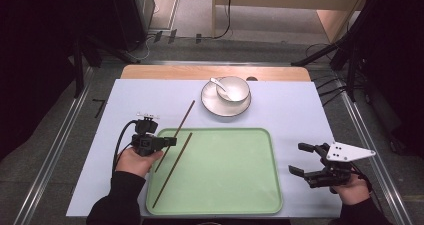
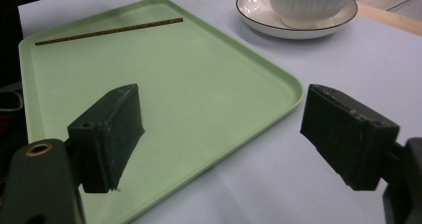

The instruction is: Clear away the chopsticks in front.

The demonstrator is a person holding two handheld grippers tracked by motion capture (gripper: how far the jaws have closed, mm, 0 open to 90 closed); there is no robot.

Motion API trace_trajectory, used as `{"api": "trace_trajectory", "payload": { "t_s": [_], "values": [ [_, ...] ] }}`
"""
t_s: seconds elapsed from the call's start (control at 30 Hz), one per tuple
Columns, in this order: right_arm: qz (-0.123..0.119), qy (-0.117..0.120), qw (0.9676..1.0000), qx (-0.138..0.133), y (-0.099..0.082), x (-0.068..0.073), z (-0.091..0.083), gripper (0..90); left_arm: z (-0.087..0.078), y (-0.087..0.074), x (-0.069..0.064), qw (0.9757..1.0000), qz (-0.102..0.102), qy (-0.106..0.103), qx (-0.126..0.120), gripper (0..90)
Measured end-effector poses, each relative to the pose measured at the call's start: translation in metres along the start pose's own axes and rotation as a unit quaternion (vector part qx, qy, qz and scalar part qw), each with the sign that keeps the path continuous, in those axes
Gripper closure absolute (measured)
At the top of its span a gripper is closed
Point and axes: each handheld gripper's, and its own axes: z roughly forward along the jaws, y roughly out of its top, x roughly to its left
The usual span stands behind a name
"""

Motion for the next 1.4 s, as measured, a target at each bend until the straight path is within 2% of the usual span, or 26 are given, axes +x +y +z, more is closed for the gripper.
{"api": "trace_trajectory", "payload": {
  "t_s": [0.17, 0.37, 0.67, 0.73, 0.8, 0.9, 0.97, 1.17, 1.3, 1.4],
  "values": [
    [0.000, 0.000, 1.0000, 0.001, 0.000, 0.000, 0.001, 17.5, 0.001, -0.017, -0.008, 1.0000, 0.000, -0.007, 0.006, 86.0],
    [-0.001, 0.002, 1.0000, 0.000, 0.001, 0.000, 0.002, 17.5, 0.005, -0.036, -0.018, 0.9998, 0.004, -0.006, 0.018, 86.0],
    [-0.002, 0.004, 1.0000, -0.001, 0.002, 0.000, 0.002, 17.5, 0.016, -0.058, -0.023, 0.9991, -0.017, -0.010, 0.039, 86.0],
    [-0.003, 0.004, 1.0000, 0.000, 0.002, 0.000, 0.003, 17.5, 0.019, -0.060, -0.022, 0.9987, -0.013, -0.006, 0.049, 85.9],
    [-0.003, 0.005, 1.0000, -0.001, 0.002, 0.000, 0.003, 17.5, 0.019, -0.061, -0.019, 0.9986, -0.024, -0.004, 0.047, 85.9],
    [-0.003, 0.005, 1.0000, -0.001, 0.002, 0.000, 0.003, 17.5, 0.021, -0.064, -0.016, 0.9980, -0.027, 0.004, 0.057, 85.9],
    [-0.002, 0.004, 1.0000, -0.001, 0.002, 0.000, 0.003, 17.5, 0.020, -0.065, -0.013, 0.9978, -0.031, 0.003, 0.059, 85.7],
    [-0.001, 0.004, 1.0000, -0.001, 0.002, 0.000, 0.002, 17.5, 0.015, -0.067, -0.011, 0.9976, -0.035, 0.025, 0.055, 85.3],
    [-0.004, 0.005, 1.0000, 0.000, 0.002, 0.000, 0.003, 17.5, 0.013, -0.067, -0.009, 0.9974, -0.026, 0.038, 0.054, 85.1],
    [-0.005, 0.005, 1.0000, 0.000, 0.001, 0.000, 0.003, 17.5, 0.012, -0.067, -0.008, 0.9976, -0.026, 0.037, 0.053, 83.8]
  ]
}}
